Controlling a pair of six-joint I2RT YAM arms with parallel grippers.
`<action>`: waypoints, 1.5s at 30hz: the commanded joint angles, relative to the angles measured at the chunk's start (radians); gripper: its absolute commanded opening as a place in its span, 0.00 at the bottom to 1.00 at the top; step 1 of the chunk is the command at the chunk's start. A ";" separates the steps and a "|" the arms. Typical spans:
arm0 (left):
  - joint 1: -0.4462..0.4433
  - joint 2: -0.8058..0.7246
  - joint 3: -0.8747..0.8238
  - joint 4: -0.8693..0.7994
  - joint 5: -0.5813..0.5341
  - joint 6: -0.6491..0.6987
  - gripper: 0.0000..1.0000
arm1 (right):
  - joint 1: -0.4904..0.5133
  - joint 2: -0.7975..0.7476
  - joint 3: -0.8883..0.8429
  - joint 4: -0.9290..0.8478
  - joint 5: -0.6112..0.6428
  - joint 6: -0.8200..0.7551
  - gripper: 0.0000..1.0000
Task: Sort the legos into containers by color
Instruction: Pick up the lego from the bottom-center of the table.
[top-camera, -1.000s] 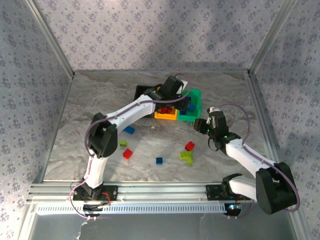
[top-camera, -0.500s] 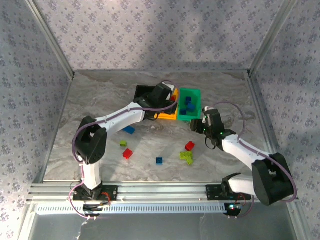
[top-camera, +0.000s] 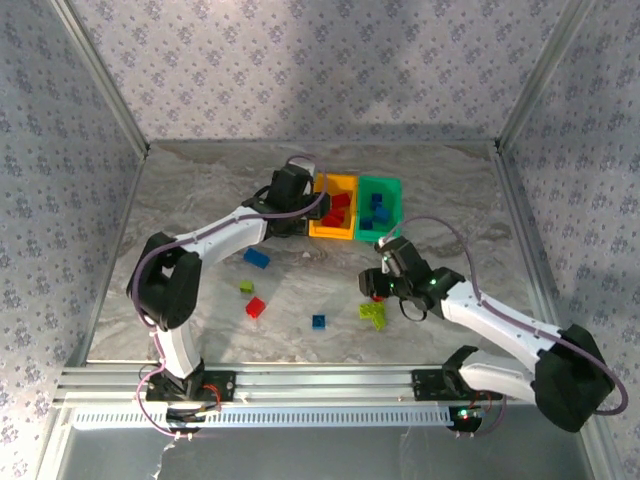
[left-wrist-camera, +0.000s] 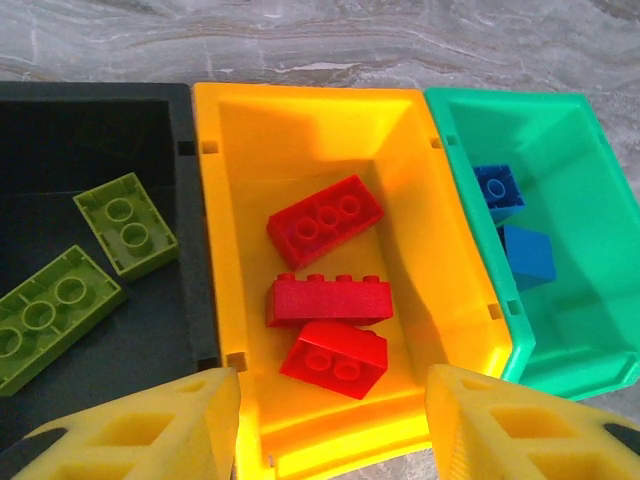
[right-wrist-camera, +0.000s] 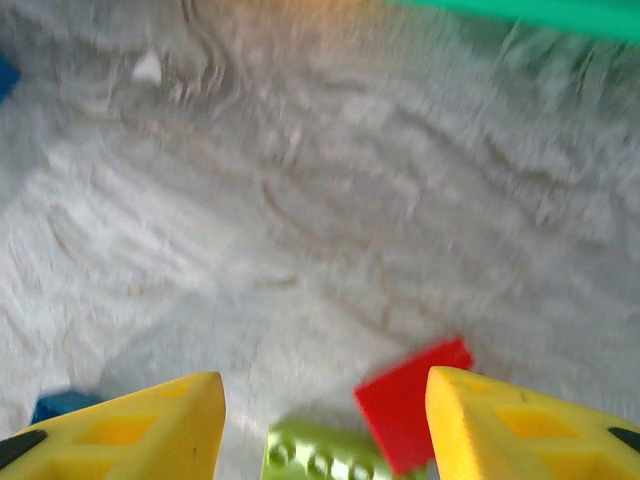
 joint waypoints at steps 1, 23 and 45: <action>0.015 -0.060 -0.036 0.086 0.039 -0.040 0.51 | 0.068 -0.037 -0.002 -0.194 0.056 0.112 0.57; 0.102 -0.153 -0.165 0.167 0.100 -0.088 0.51 | 0.242 0.047 -0.081 -0.188 0.137 0.363 0.52; 0.126 -0.225 -0.255 0.201 0.008 -0.105 0.50 | 0.301 0.124 0.049 -0.166 0.162 0.345 0.26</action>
